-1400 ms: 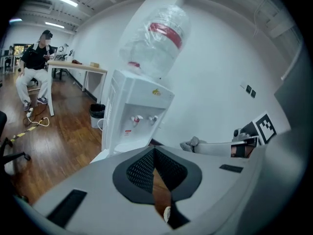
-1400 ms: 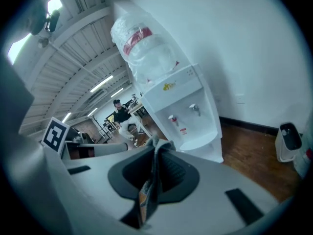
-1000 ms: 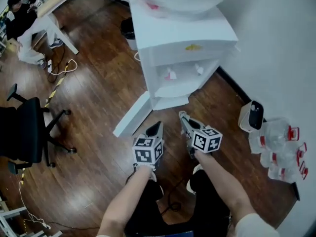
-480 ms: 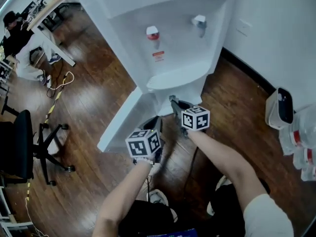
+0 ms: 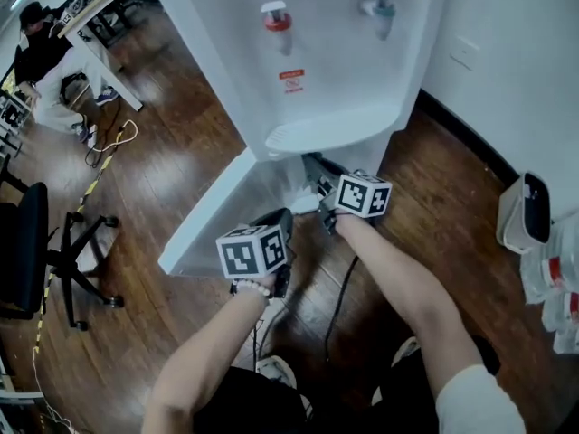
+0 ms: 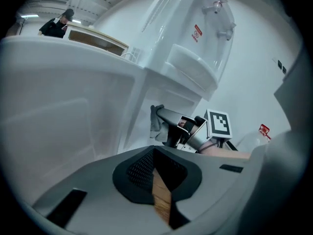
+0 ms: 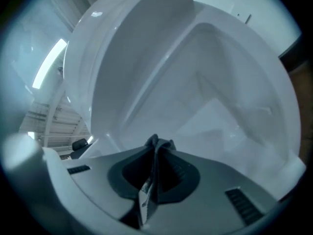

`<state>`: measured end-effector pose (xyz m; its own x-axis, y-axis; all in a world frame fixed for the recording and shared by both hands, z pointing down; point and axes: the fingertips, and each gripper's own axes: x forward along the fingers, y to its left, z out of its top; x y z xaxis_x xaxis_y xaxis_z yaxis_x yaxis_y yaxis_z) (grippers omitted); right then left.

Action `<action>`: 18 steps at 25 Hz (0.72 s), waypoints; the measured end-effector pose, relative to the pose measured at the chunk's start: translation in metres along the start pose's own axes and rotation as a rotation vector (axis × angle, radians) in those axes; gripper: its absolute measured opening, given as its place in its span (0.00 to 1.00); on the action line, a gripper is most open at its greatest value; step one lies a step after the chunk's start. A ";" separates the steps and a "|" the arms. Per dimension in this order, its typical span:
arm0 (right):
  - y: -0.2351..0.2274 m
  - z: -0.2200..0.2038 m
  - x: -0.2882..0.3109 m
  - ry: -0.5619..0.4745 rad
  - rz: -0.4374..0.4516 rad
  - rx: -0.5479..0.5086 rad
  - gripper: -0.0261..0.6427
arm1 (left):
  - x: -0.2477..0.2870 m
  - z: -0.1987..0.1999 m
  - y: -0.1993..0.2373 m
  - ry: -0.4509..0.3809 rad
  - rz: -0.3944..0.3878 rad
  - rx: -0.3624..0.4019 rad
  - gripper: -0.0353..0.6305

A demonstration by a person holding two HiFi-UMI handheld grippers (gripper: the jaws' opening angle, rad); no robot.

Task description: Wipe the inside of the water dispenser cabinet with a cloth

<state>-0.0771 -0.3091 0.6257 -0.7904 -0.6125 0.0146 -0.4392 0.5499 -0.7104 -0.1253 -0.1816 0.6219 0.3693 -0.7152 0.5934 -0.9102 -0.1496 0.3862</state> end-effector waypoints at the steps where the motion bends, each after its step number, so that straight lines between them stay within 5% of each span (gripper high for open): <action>1: 0.003 -0.003 0.002 0.009 0.029 0.006 0.09 | 0.001 0.001 -0.001 0.000 0.000 0.008 0.05; 10: 0.036 0.020 0.034 -0.126 0.240 0.155 0.09 | 0.001 0.038 -0.020 -0.084 0.032 0.009 0.05; 14: 0.045 0.024 0.038 -0.095 0.316 0.129 0.09 | -0.003 0.035 -0.029 -0.076 0.012 0.017 0.05; 18: 0.052 0.013 0.044 -0.046 0.298 0.058 0.09 | -0.005 0.033 -0.023 -0.068 0.014 -0.003 0.05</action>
<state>-0.1295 -0.3151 0.5806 -0.8602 -0.4545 -0.2313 -0.1646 0.6767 -0.7176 -0.1128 -0.1969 0.5871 0.3434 -0.7617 0.5495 -0.9145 -0.1379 0.3803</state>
